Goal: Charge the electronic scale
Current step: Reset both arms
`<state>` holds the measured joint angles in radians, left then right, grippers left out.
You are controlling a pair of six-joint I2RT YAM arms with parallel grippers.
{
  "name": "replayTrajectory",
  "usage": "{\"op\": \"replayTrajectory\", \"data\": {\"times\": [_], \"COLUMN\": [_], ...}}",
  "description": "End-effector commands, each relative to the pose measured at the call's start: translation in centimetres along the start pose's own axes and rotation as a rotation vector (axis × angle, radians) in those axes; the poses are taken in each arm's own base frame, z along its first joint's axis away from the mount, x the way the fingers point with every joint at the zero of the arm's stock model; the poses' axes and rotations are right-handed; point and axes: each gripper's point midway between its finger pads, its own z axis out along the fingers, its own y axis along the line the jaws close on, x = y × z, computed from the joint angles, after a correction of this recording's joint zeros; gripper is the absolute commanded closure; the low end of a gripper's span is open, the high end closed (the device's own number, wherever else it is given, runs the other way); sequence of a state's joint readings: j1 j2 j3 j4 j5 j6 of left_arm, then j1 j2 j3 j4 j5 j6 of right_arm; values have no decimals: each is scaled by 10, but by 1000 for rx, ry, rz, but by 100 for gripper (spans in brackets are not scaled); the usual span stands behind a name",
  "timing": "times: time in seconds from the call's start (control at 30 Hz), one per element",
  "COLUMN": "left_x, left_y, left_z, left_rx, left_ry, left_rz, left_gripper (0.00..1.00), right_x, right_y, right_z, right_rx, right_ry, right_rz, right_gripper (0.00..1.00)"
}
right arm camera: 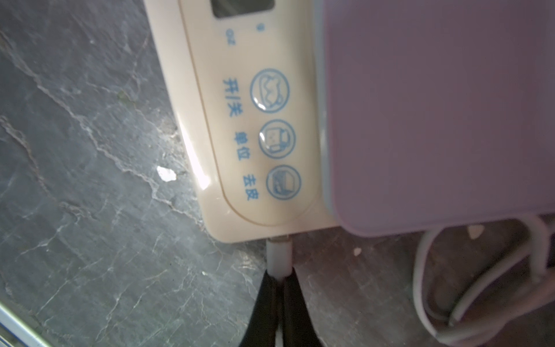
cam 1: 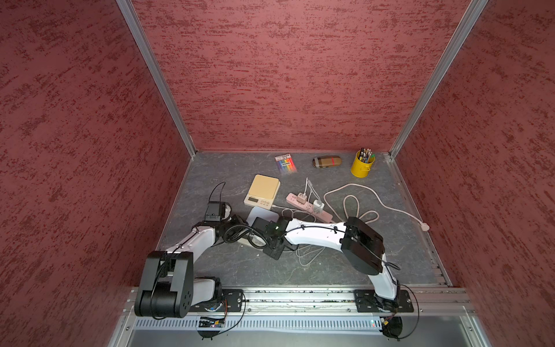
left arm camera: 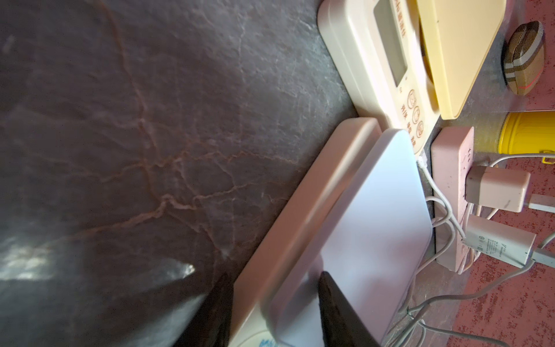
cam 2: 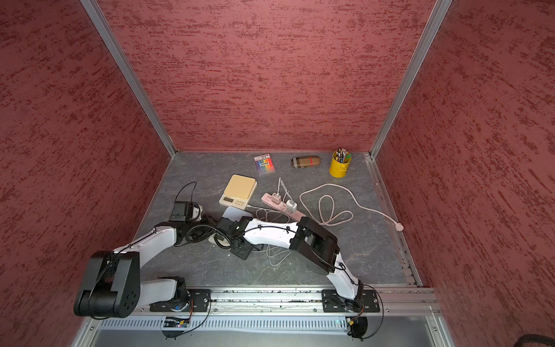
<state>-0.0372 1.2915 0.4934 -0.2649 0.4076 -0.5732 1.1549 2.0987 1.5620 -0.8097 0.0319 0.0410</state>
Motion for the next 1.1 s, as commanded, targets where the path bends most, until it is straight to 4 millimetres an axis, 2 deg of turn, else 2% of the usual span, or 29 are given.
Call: {"op": "replayTrajectory", "data": {"times": [0.0, 0.23, 0.6, 0.73, 1.0, 1.03, 1.07], "left_x": [100, 104, 118, 121, 120, 120, 119], "left_y": [26, 26, 29, 29, 28, 28, 27], "left_z": [2, 1, 5, 5, 4, 3, 3], "left_rx": [-71, -75, -92, -95, -93, -92, -91], "left_ry": [368, 369, 390, 395, 380, 377, 375], "left_rz": [-150, -142, -123, -117, -120, -119, -118], "left_gripper": [54, 56, 56, 56, 56, 56, 56], "right_x": [-101, -111, -110, -114, -127, -128, -129], "right_y": [15, 19, 20, 17, 3, 1, 1], "right_z": [-29, -39, -28, -35, -47, -50, -52], "right_rx": [-78, -105, -90, -72, -37, -36, -35], "right_ry": [-411, -462, -359, -370, -420, -433, -447], "right_rz": [17, 5, -74, -73, 58, 72, 82], "right_gripper": [100, 100, 100, 100, 100, 99, 93]}}
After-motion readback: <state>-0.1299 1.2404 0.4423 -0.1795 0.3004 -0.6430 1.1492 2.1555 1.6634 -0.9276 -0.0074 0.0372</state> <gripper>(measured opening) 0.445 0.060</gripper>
